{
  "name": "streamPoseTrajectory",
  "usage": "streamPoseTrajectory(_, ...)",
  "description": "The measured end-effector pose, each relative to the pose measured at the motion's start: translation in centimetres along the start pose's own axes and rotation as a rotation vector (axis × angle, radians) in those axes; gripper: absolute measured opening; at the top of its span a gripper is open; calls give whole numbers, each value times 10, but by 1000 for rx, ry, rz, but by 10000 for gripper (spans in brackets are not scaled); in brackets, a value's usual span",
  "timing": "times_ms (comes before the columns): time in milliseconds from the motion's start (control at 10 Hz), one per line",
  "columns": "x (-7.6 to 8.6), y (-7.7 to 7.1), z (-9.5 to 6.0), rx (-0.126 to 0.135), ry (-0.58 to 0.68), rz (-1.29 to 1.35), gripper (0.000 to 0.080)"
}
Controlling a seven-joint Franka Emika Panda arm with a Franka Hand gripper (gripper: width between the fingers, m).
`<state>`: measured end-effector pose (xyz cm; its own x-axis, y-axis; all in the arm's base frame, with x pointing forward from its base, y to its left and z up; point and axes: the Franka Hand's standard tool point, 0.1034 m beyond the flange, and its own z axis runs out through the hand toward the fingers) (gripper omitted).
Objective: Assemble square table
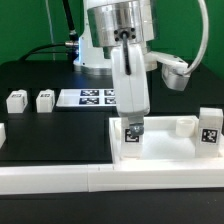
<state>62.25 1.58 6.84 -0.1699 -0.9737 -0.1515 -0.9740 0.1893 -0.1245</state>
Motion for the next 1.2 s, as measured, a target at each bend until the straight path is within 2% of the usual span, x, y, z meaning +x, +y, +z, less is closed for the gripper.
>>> streamPoseTrajectory(200, 1, 0, 0, -1, 1, -34, 291)
streamPoseTrajectory(300, 1, 0, 0, -3, 1, -48, 350)
streamPoseTrajectory(400, 2, -1, -3, -29, -7, -254, 350)
streamPoseTrajectory(500, 3, -3, -5, -42, -11, -468, 530)
streamPoseTrajectory(600, 3, -1, -5, -64, -21, -640, 624)
streamPoseTrajectory(900, 5, -1, -5, -67, -21, -820, 645)
streamPoseTrajectory(1200, 6, -1, -3, -113, 14, -1275, 649)
